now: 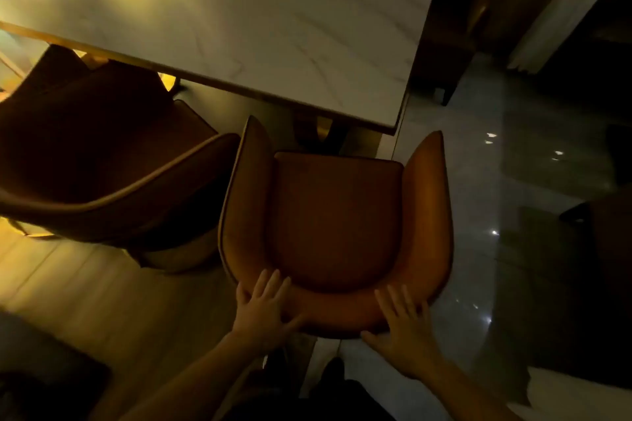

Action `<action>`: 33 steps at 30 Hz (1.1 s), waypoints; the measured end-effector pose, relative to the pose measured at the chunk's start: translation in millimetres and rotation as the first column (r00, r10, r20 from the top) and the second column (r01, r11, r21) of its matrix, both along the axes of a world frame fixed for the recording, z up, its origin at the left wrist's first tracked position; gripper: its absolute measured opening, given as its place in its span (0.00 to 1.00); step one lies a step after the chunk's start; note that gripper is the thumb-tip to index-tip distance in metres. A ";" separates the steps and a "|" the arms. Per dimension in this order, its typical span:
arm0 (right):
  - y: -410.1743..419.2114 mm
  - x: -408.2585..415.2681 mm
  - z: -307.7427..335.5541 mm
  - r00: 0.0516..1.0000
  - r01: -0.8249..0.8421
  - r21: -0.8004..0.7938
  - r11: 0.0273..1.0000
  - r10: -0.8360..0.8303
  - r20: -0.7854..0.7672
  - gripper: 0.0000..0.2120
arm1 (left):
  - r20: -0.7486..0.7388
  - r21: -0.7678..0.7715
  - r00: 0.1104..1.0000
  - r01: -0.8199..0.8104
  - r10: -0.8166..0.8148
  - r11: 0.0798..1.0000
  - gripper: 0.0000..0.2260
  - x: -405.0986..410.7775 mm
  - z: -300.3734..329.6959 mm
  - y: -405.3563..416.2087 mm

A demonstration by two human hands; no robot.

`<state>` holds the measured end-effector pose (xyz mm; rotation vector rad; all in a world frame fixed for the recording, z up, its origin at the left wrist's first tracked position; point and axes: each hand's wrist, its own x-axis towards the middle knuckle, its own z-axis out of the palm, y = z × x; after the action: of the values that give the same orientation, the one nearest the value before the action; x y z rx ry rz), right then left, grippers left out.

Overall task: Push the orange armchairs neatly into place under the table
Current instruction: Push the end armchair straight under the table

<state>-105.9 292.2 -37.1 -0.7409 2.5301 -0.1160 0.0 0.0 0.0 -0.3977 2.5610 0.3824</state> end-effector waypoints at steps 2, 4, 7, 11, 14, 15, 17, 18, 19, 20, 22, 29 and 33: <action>5.2 -0.1 -2.5 0.999 -0.030 0.047 0.998 0.028 0.035 0.48 | 0.047 0.007 0.999 0.006 -0.006 1.000 0.49 3.7 -5.2 0.0; 9.8 -2.6 -7.2 0.999 -0.033 0.080 0.996 0.030 0.042 0.49 | 0.067 -0.010 0.998 -0.011 0.012 1.000 0.50 7.4 -13.7 -3.8; 7.7 -7.9 -8.6 0.996 -0.065 0.118 0.991 0.057 0.070 0.48 | 0.082 -0.004 0.996 0.025 -0.024 1.000 0.51 4.7 -19.9 -6.3; 3.7 -17.3 -10.9 0.991 -0.101 0.146 0.984 0.087 0.097 0.44 | 0.131 -0.005 0.987 0.091 -0.090 0.996 0.52 -1.5 -22.3 -5.5; -1.0 -23.0 -11.9 0.989 -0.117 0.155 0.981 0.101 0.108 0.42 | 0.181 -0.012 0.974 0.140 -0.136 0.990 0.44 -9.5 -23.6 -2.4; -3.2 -24.2 -12.5 0.989 -0.119 0.159 0.980 0.104 0.102 0.40 | 0.192 -0.024 0.969 0.165 -0.157 0.986 0.41 -13.1 -23.9 -1.7; -7.4 -26.5 -13.2 0.989 -0.131 0.191 0.973 0.114 0.096 0.38 | 0.229 -0.044 0.955 0.202 -0.187 0.978 0.38 -21.3 -24.3 -0.2; -9.6 -27.9 -12.9 0.988 -0.137 0.207 0.969 0.120 0.095 0.38 | 0.246 -0.046 0.949 0.216 -0.199 0.975 0.37 -25.3 -24.4 0.3; -11.7 -29.2 -12.1 0.988 -0.142 0.219 0.965 0.125 0.090 0.39 | 0.254 -0.052 0.943 0.233 -0.213 0.971 0.38 -28.2 -24.6 1.1; -13.7 -30.5 -10.7 0.988 -0.146 0.229 0.962 0.129 0.087 0.40 | 0.260 -0.058 0.939 0.248 -0.225 0.967 0.38 -30.2 -25.1 1.5; -17.1 -33.4 -8.0 0.985 -0.162 0.247 0.955 0.142 0.095 0.41 | 0.258 -0.066 0.933 0.276 -0.251 0.959 0.38 -32.3 -27.4 0.9; -18.0 -38.6 -5.9 0.974 -0.221 0.255 0.941 0.200 0.105 0.40 | 0.235 -0.045 0.919 0.337 -0.318 0.941 0.36 -37.9 -28.1 -2.2; -17.5 -41.0 -5.9 0.967 -0.248 0.229 0.941 0.230 0.107 0.40 | 0.212 -0.025 0.916 0.354 -0.341 0.935 0.35 -38.5 -28.8 -6.0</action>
<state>-146.9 274.7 -43.0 -0.9167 2.3047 0.2368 -38.5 -6.0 -28.8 0.0038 2.3813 0.1218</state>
